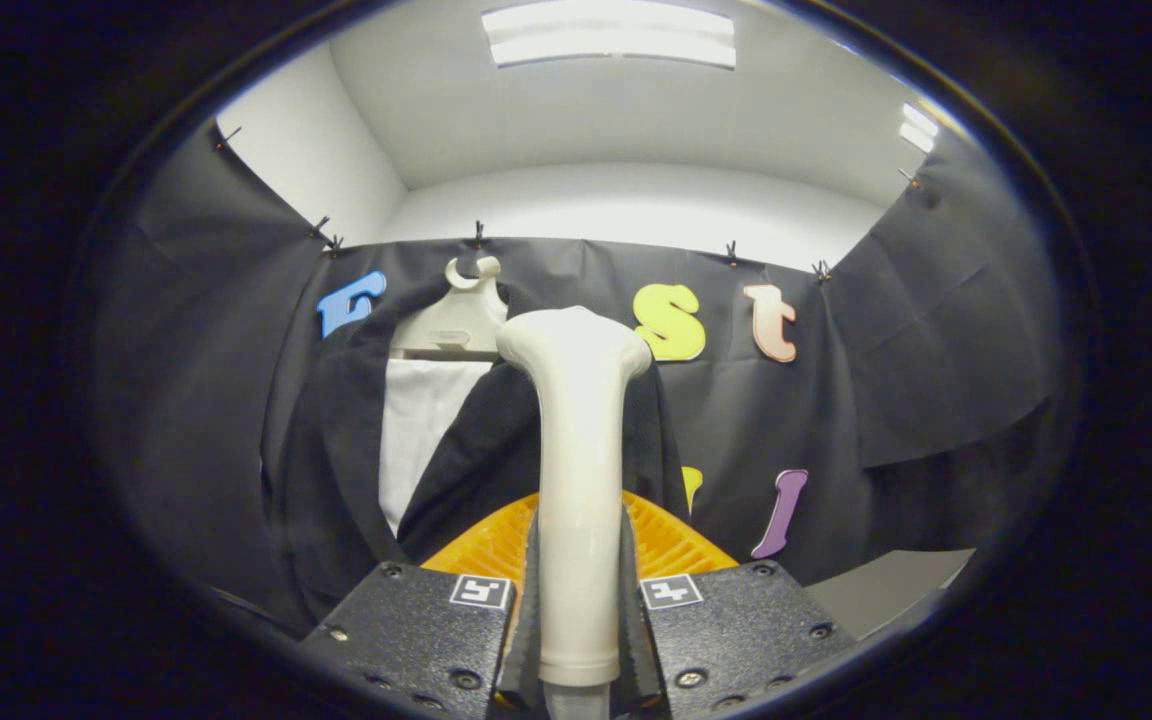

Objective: Iron the clothes twice with a garment steamer, once on the left side and once on the right side.

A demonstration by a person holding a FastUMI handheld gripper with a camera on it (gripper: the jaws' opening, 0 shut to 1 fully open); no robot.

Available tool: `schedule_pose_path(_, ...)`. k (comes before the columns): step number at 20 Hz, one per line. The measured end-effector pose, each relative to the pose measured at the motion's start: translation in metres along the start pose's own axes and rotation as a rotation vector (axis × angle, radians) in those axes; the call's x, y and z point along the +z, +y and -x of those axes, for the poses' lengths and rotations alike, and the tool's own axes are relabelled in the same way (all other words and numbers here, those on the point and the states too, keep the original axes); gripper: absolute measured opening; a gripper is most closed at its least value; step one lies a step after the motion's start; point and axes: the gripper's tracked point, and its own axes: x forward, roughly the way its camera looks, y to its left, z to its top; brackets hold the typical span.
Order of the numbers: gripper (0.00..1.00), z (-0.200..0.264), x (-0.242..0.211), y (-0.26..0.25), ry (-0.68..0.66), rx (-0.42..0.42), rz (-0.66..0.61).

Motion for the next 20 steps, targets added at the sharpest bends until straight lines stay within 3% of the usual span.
schedule_pose_path(20,0.34,0.071,-0.106,0.013,0.220,0.063,0.066)
